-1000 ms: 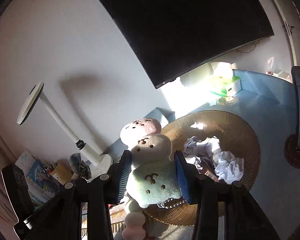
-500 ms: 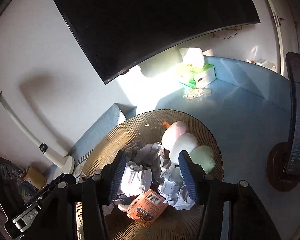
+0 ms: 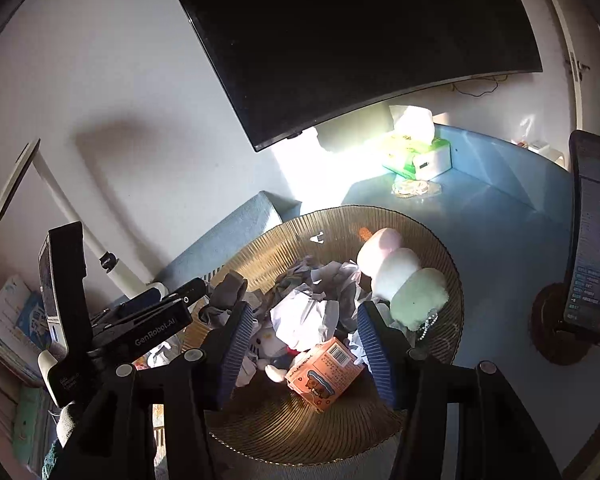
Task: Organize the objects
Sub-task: 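Carry cloth and dango plush over the amber bowl and open both tools, then swing both open tools back over the rug toward the crumpled papers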
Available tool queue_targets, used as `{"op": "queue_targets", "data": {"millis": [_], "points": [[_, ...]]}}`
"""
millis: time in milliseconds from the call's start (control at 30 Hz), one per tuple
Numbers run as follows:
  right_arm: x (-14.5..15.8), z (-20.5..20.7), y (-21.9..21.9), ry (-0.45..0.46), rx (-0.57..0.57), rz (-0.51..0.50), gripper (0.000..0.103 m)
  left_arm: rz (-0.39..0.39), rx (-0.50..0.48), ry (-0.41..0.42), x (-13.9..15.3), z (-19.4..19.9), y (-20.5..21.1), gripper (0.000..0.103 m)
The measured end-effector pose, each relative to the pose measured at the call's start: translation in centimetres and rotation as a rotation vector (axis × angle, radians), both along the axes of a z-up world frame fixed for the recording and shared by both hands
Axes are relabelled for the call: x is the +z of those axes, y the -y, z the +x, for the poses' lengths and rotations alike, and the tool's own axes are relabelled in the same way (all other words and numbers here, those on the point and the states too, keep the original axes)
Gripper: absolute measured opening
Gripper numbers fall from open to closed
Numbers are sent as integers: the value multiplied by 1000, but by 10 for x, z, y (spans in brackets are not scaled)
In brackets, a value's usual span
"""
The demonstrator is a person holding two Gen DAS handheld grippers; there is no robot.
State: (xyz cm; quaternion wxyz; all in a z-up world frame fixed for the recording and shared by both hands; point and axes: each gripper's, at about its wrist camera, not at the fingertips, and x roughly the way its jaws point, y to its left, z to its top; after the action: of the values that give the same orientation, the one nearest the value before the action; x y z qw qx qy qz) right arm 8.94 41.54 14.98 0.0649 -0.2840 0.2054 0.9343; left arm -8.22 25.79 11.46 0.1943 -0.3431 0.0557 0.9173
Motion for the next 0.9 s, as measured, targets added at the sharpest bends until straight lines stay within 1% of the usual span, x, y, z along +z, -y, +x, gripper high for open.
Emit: {"op": "queue_targets", "data": {"millis": [100, 200, 233, 267, 300, 333, 367, 433, 500, 567, 633, 700, 800, 900], "points": [[1, -5, 17, 17, 35, 25, 53, 26, 53, -11, 11, 4, 37, 72], [-6, -24, 44, 83, 71, 113, 53, 33, 102, -8, 16, 8, 71, 72], [-11, -34, 51, 104, 105, 119, 53, 42, 106, -4, 18, 12, 82, 72], [-17, -44, 56, 131, 140, 104, 53, 57, 105, -3, 19, 18, 93, 72], [-23, -55, 61, 149, 167, 81, 50, 69, 103, -3, 20, 24, 104, 72], [-28, -66, 64, 163, 192, 64, 43, 77, 104, -3, 21, 31, 114, 72], [-30, -76, 68, 170, 206, 60, 41, 85, 103, -5, 21, 38, 122, 72], [-28, -95, 72, 150, 217, 56, 41, 92, 99, -18, 22, 51, 138, 72], [-22, -107, 69, 115, 254, -10, 41, 80, 112, -37, 23, 62, 153, 72], [-13, -105, 67, 54, 272, -63, 41, 67, 131, -51, 22, 70, 167, 72], [-7, -93, 68, 39, 253, -47, 41, 66, 151, -59, 19, 78, 185, 72], [-6, -81, 80, 45, 265, -16, 41, 75, 189, -47, 13, 82, 208, 72], [-7, -59, 118, 50, 351, -7, 41, 123, 261, -7, 1, 88, 249, 72], [-13, -37, 174, 45, 474, -23, 41, 183, 334, 24, -12, 100, 290, 72]]}}
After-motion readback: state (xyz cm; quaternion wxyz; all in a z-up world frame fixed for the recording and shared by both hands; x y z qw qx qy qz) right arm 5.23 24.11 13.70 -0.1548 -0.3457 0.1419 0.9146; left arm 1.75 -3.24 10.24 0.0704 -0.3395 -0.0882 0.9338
